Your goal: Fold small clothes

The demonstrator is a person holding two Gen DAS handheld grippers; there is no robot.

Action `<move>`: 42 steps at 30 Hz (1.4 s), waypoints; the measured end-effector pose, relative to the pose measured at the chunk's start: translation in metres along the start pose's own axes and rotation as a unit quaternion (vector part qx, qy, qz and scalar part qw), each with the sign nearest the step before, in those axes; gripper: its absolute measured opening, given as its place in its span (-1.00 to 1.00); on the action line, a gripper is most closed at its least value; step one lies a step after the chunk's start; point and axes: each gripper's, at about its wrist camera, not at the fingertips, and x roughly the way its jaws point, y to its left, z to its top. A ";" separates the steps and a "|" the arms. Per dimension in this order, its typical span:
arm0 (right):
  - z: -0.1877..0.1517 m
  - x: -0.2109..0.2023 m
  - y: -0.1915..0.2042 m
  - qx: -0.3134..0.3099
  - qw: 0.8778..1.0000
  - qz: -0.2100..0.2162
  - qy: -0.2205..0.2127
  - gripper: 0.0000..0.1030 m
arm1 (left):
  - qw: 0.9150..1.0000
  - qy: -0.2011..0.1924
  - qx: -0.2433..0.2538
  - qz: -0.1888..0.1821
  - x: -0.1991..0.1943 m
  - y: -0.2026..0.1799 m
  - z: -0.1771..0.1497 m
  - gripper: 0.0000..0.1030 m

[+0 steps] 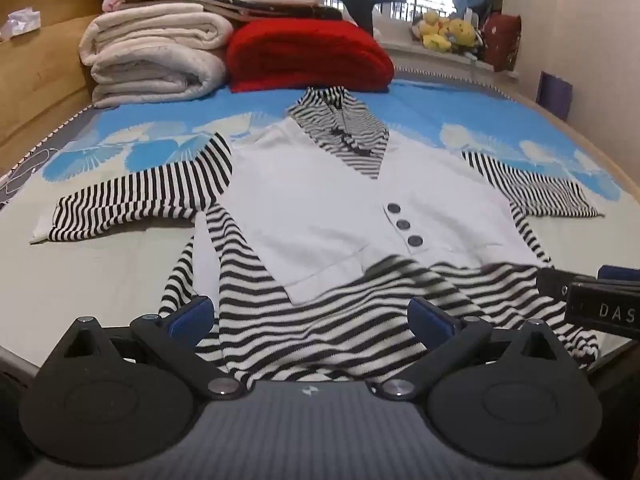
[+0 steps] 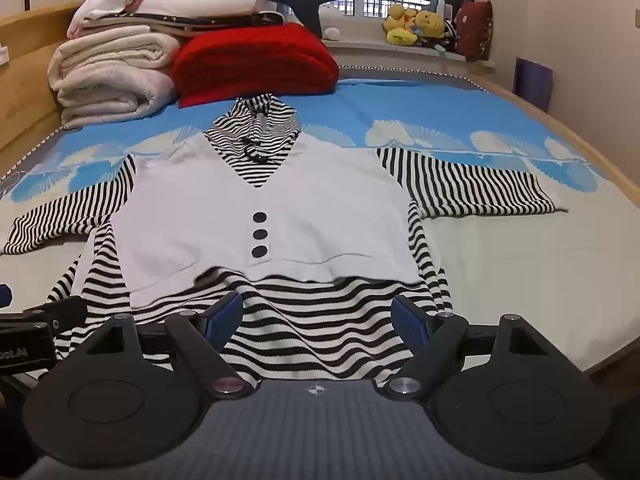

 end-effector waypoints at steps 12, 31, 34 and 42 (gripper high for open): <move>-0.005 0.002 0.005 -0.013 1.000 -0.012 -0.011 0.59 | 1.000 -0.004 -0.010 0.003 0.002 -0.002 -0.009 0.99; -0.003 0.005 0.011 -0.025 1.000 0.000 -0.003 0.59 | 1.000 -0.002 -0.028 -0.005 0.004 0.002 -0.009 0.99; -0.004 0.005 0.011 -0.025 1.000 0.001 -0.003 0.59 | 1.000 -0.003 -0.027 -0.004 0.003 0.002 -0.010 0.99; -0.003 0.004 0.010 -0.024 1.000 0.000 -0.004 0.59 | 1.000 -0.003 -0.027 -0.004 0.003 0.002 -0.010 0.99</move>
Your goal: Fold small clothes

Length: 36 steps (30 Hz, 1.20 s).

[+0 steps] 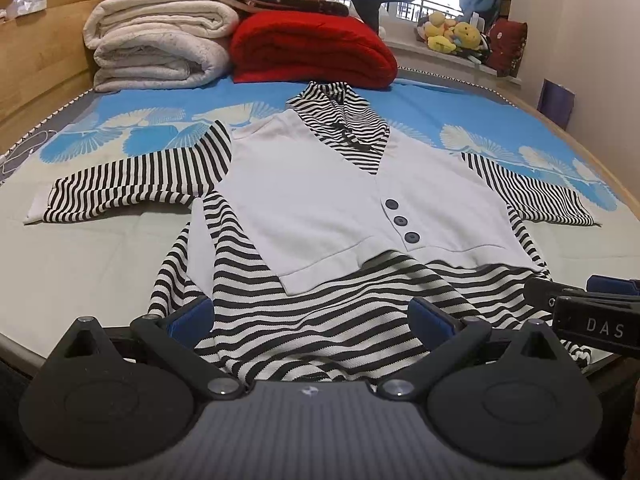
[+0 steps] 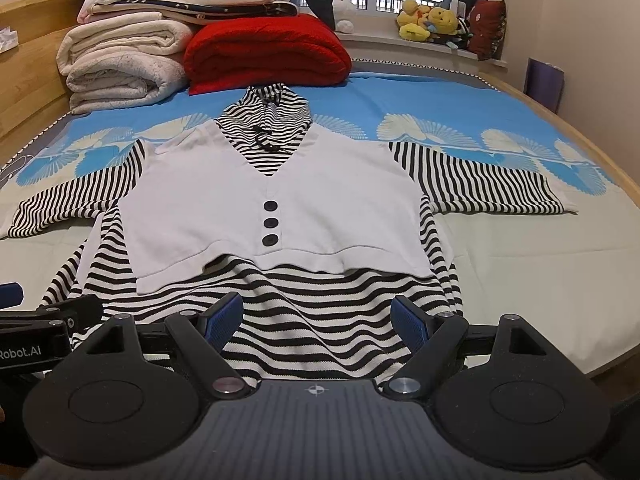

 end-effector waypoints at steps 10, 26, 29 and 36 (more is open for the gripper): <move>0.000 0.000 0.001 -0.002 1.000 0.001 0.000 0.59 | 1.000 0.001 -0.005 -0.001 0.000 0.001 0.001 0.99; 0.000 0.000 0.002 -0.002 1.000 0.002 0.000 0.59 | 1.000 0.001 -0.006 -0.001 0.000 0.001 0.001 0.99; 0.000 0.000 0.002 -0.003 1.000 0.002 0.000 0.59 | 1.000 0.001 -0.006 -0.001 0.000 0.001 0.001 0.99; -0.001 0.000 0.002 -0.002 1.000 0.002 0.000 0.59 | 1.000 0.001 -0.006 -0.001 0.000 0.001 0.001 0.99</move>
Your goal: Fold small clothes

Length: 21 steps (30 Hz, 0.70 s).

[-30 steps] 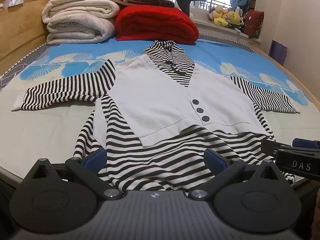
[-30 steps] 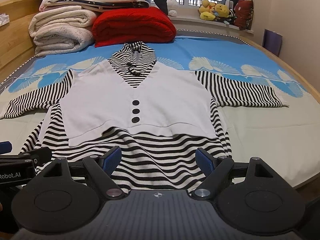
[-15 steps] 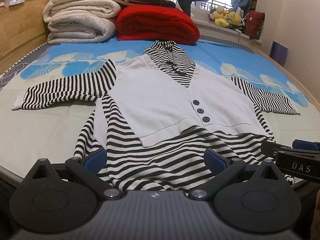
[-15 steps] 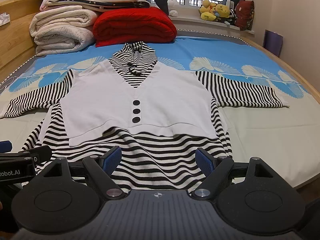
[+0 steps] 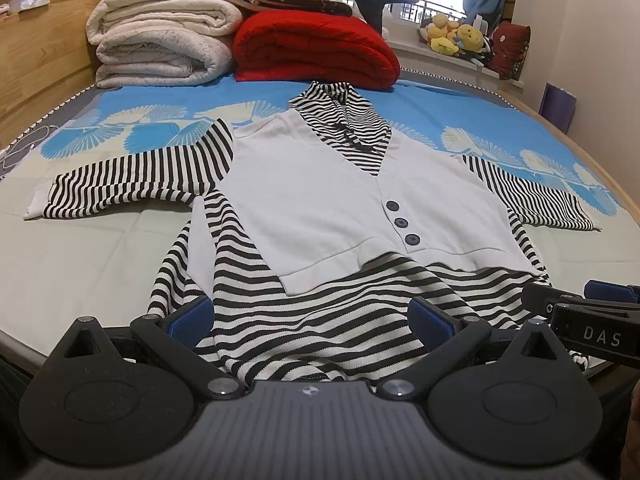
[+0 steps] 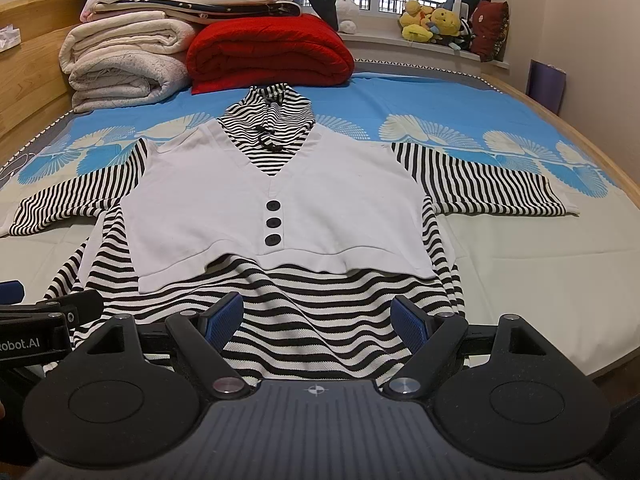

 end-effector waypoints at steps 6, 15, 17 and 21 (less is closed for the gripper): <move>0.000 0.000 0.000 0.000 1.000 0.000 0.000 0.59 | 1.000 0.000 -0.001 -0.001 0.000 0.000 0.000 0.99; 0.000 0.000 -0.001 0.000 1.000 0.000 0.000 0.58 | 1.000 0.000 -0.001 -0.001 -0.001 0.000 0.000 0.99; 0.000 0.000 -0.001 0.000 1.000 0.000 0.000 0.58 | 1.000 -0.001 -0.001 -0.001 -0.001 0.000 0.001 0.99; 0.001 0.000 0.001 0.001 1.000 -0.001 -0.001 0.58 | 1.000 -0.005 0.000 -0.002 -0.002 0.001 0.004 0.99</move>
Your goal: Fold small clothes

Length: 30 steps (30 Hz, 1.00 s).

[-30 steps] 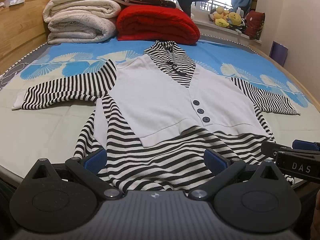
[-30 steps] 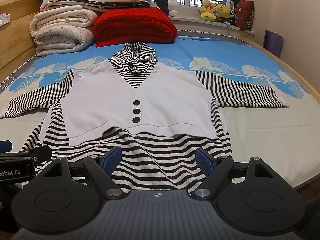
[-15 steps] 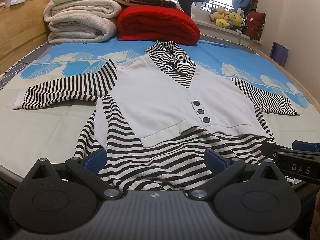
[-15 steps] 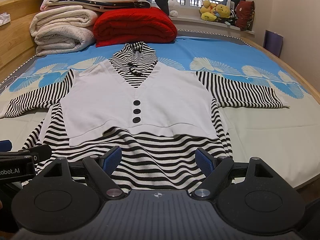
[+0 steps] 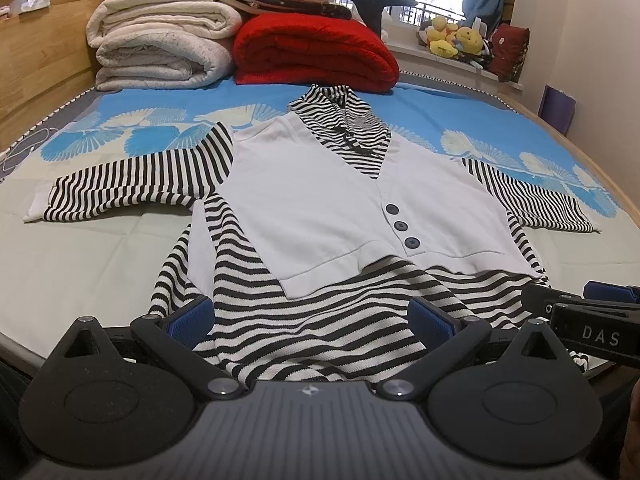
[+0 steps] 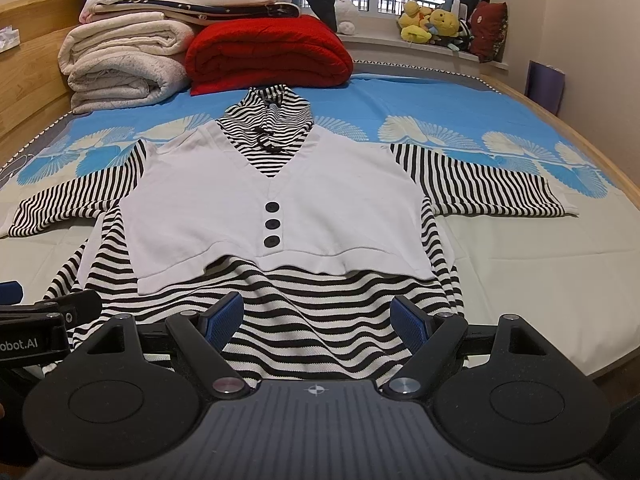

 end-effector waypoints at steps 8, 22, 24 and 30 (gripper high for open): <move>0.004 0.003 -0.004 0.010 1.000 -0.004 0.002 0.58 | 0.999 -0.041 -0.004 -0.009 0.003 0.030 0.055 0.65; 0.014 0.021 -0.012 0.028 0.999 -0.011 0.029 0.41 | 0.997 -0.054 -0.024 0.057 0.129 0.156 0.166 0.32; 0.015 0.025 -0.012 0.028 0.999 -0.014 0.035 0.36 | 0.995 -0.010 -0.073 0.072 0.148 0.186 0.161 0.11; 0.021 0.044 -0.009 0.035 0.997 -0.013 0.064 0.23 | 0.977 0.018 -0.202 0.070 0.163 0.250 0.168 -0.04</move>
